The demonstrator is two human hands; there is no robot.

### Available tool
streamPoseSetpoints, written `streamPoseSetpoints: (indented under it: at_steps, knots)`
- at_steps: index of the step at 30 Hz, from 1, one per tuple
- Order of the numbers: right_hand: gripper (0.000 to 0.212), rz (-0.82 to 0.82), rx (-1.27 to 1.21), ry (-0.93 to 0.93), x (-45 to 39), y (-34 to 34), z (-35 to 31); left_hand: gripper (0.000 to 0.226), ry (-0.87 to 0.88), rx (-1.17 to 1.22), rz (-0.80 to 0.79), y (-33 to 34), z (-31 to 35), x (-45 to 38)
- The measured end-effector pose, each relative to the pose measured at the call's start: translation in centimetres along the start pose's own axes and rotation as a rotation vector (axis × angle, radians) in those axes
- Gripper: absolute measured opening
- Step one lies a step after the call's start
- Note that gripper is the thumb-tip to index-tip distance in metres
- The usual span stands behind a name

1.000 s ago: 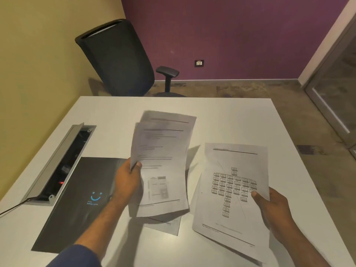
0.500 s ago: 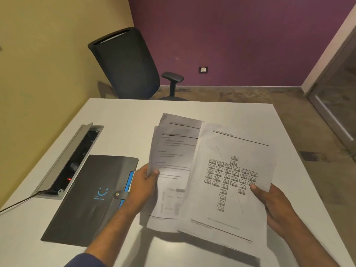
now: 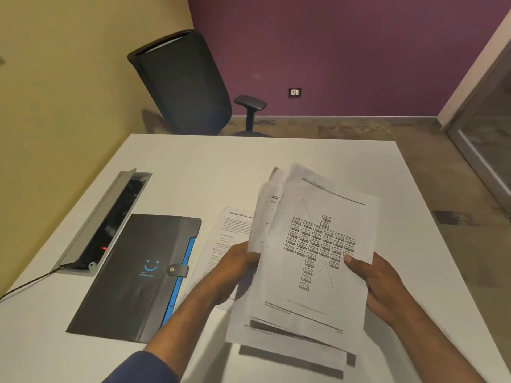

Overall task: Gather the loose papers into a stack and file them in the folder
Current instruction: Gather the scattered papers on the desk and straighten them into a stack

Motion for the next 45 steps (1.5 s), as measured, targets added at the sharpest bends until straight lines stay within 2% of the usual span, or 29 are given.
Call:
streamPoseSetpoints:
  at_steps: [3,5,8,10,13,16,19,23,26,31,36,39,42,45]
  knots:
    - [0.041,-0.026,0.043,-0.018,0.3,0.1,-0.2,0.028,-0.079,0.259,-0.011,0.0,0.2,-0.1]
    - [0.04,-0.057,0.1,-0.052,0.4,0.6,-0.4,0.03,-0.02,0.17,-0.047,0.8,1.0,-0.1]
    - [0.034,-0.056,0.258,-0.158,0.6,1.9,-1.0,0.036,0.079,-0.031,0.003,1.8,1.8,-0.1]
    - [0.029,-0.008,0.348,-0.238,0.7,2.3,-1.6,0.028,0.12,-0.046,0.01,1.9,1.9,-0.3]
    - [0.025,0.067,0.39,-0.358,1.2,2.3,-2.8,0.027,0.172,-0.055,0.048,1.2,2.2,-0.1]
    - [0.029,0.065,0.357,-0.445,2.2,2.6,-3.4,0.023,0.281,-0.086,0.123,0.5,2.4,0.2]
    - [0.033,0.058,0.338,-0.488,2.9,2.7,-3.1,0.031,0.351,-0.077,0.156,0.3,2.3,0.6]
    - [0.031,-0.002,0.348,-0.452,3.2,2.3,-1.7,0.046,0.367,0.009,0.112,0.2,0.9,1.0]
    - [0.035,0.022,0.354,-0.358,2.4,0.9,-0.1,0.045,0.334,0.049,0.082,0.6,-0.2,0.7]
    - [0.027,0.083,0.382,-0.295,1.6,0.1,2.2,0.051,0.299,0.077,0.156,1.9,-1.6,0.5]
    - [0.019,0.143,0.389,-0.339,1.6,0.2,2.3,0.037,0.298,0.129,0.101,2.6,-1.9,0.8]
    - [0.024,0.159,0.397,-0.288,1.8,-0.3,3.8,0.029,0.244,0.049,0.065,3.2,-3.3,0.5]
    - [0.024,0.203,0.407,-0.261,2.1,-0.9,5.1,0.029,0.196,-0.039,0.124,3.6,-4.7,0.2]
    - [0.017,0.179,0.454,-0.248,2.0,-1.2,5.0,0.023,0.201,-0.103,0.188,3.2,-5.1,-0.4]
Point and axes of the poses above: each hand's wrist, its own x-axis away from the middle knuckle, its own y-axis out of the palm, z = x × y, the point moved 5 cm from there along -x, towards the middle knuckle, and after that the axes turned 6 degrees about -x, right-handed, at the moved point
